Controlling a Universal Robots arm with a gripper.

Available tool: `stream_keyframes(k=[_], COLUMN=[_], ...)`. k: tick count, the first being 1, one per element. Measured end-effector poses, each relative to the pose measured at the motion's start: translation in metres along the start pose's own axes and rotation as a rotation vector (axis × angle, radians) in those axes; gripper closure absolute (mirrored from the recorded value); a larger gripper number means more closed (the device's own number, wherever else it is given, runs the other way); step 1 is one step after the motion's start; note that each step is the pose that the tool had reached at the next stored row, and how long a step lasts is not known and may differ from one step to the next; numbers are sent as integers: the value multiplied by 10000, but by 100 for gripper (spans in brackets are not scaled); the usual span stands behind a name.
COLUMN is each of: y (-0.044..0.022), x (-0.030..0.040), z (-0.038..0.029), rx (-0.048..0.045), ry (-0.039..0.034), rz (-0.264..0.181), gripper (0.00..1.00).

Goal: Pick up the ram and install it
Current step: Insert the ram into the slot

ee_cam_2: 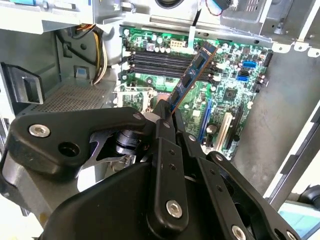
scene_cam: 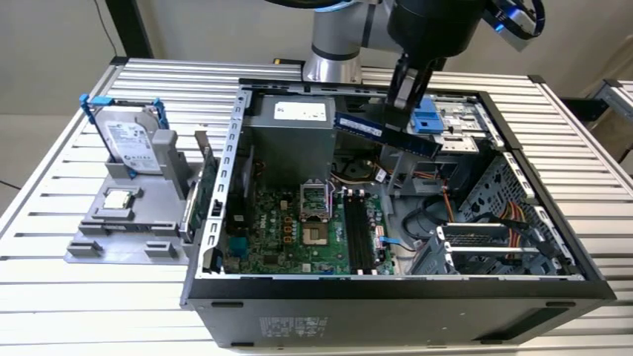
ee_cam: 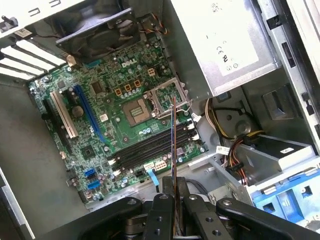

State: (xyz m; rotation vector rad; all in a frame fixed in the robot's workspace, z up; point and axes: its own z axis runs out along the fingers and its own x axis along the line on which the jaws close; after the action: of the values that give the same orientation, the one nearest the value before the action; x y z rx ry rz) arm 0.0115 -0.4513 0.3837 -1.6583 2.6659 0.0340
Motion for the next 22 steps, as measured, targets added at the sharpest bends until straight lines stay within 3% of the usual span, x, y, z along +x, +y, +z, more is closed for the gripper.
stream_keyframes(k=[22], y=[0], x=[0], z=[5], rx=[29], ry=[-39], rz=[2199], gripper=[100])
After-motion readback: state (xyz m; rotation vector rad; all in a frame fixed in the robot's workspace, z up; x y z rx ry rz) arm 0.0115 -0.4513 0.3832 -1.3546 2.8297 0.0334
